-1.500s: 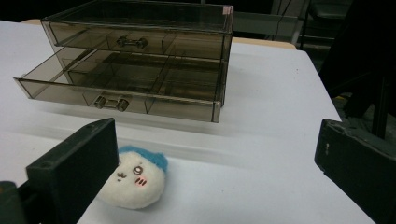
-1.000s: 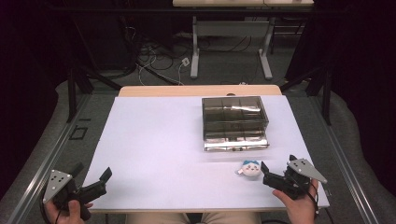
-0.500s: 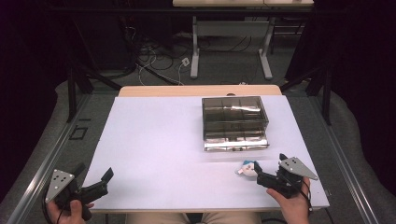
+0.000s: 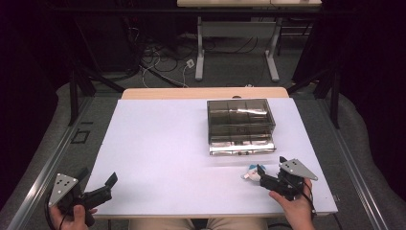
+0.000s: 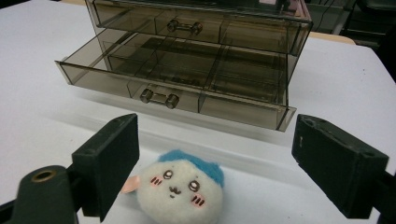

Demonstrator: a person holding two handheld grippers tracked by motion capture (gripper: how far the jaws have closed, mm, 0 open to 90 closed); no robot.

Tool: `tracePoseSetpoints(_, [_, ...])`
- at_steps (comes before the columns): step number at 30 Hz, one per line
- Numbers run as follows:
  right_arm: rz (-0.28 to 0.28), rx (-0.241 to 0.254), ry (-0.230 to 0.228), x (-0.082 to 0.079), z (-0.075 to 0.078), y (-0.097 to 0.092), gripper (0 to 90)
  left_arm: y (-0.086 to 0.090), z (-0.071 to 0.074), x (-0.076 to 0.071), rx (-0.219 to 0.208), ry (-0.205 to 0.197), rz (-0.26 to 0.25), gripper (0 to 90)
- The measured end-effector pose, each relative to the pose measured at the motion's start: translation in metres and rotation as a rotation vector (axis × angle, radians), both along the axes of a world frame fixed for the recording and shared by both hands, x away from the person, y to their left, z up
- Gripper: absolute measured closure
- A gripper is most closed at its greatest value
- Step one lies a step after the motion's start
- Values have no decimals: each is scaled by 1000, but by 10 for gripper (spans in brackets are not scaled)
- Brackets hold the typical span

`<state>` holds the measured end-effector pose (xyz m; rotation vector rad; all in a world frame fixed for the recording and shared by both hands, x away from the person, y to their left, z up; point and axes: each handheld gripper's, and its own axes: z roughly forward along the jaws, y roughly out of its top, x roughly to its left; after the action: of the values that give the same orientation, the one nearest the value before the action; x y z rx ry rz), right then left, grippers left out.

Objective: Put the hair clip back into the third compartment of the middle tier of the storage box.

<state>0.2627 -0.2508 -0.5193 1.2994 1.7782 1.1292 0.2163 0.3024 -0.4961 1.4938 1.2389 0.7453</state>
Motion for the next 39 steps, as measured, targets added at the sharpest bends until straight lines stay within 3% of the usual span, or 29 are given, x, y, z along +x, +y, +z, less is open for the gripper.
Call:
tracePoseSetpoints(7, [19, 16, 16, 5, -4, 6, 145, -1, -1, 1, -2, 4, -2, 4])
tracePoseSetpoints(9, [30, 8, 55, 4, -4, 6, 145, -1, -1, 1, -2, 6, -2, 4])
tracePoseSetpoints(24, [71, 4, 127, 11, -10, 14, 145, -1, -1, 1, 6, 21, -2, 5])
tracePoseSetpoints(39, [42, 14, 239, 23, -6, 18, 149, -2, -2, 1, 11, 26, -5, 6])
